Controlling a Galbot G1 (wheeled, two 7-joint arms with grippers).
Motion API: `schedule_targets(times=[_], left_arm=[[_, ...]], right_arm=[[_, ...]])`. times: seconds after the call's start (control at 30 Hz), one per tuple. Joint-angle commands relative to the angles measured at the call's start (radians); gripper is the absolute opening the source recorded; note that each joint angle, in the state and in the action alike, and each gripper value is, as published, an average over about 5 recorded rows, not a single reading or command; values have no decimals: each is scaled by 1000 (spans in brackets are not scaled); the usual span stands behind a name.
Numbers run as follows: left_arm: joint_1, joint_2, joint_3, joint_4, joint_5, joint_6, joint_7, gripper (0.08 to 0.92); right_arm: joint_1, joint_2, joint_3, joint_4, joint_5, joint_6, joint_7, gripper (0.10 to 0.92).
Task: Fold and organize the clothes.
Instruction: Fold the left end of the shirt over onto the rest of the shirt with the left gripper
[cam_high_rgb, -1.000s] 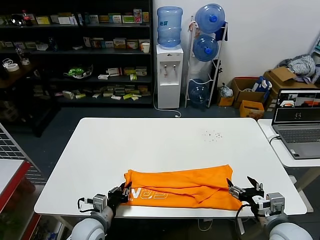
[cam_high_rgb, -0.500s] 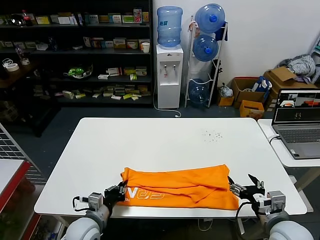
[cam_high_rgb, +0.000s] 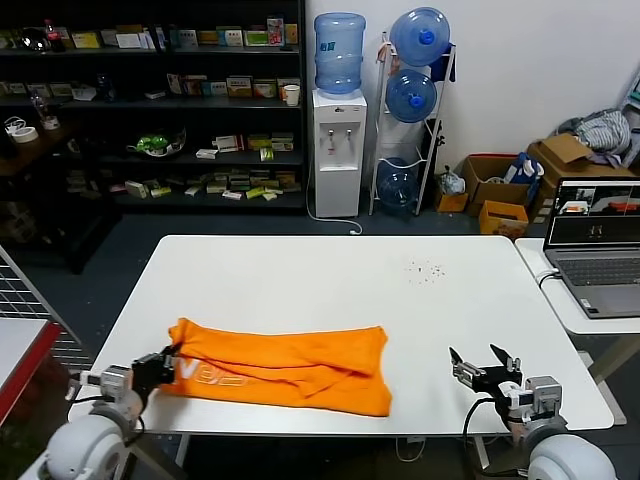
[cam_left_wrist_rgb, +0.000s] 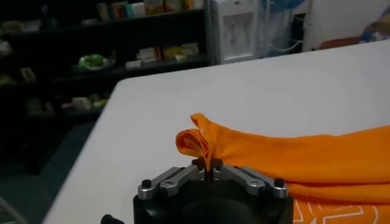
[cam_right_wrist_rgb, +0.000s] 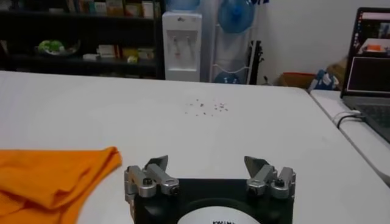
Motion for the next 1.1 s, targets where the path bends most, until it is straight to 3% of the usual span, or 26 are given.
schedule_targets(times=[0.03,0.13,0.3,0.53,0.67,0.83,1.1], left_arm=[[-35,157,-142,221,37,-16,15,126],[-44,170,-121,186,39,-11,12,126],[-17,128,-32,-45,-148,44,-30,126],[-150,-135,193,-249,-530,171,-221,126],[-217,-221,302,-266,-569,196,-293,126],[-273,-291,374,-227,-529,195,-304,126],[-321,-345,451,-189,-488,193,-322,126]], right_arm=[[29,6,-27,-8,-7,1,2,823],[26,9,-26,-9,-11,0,3,823],[29,20,-31,-18,-25,-2,7,823],[38,32,-46,-32,-42,-10,20,823],[34,40,-41,-33,-45,-14,26,823],[30,53,-40,-37,-51,-15,28,823],[32,65,-44,-41,-54,-15,30,823]])
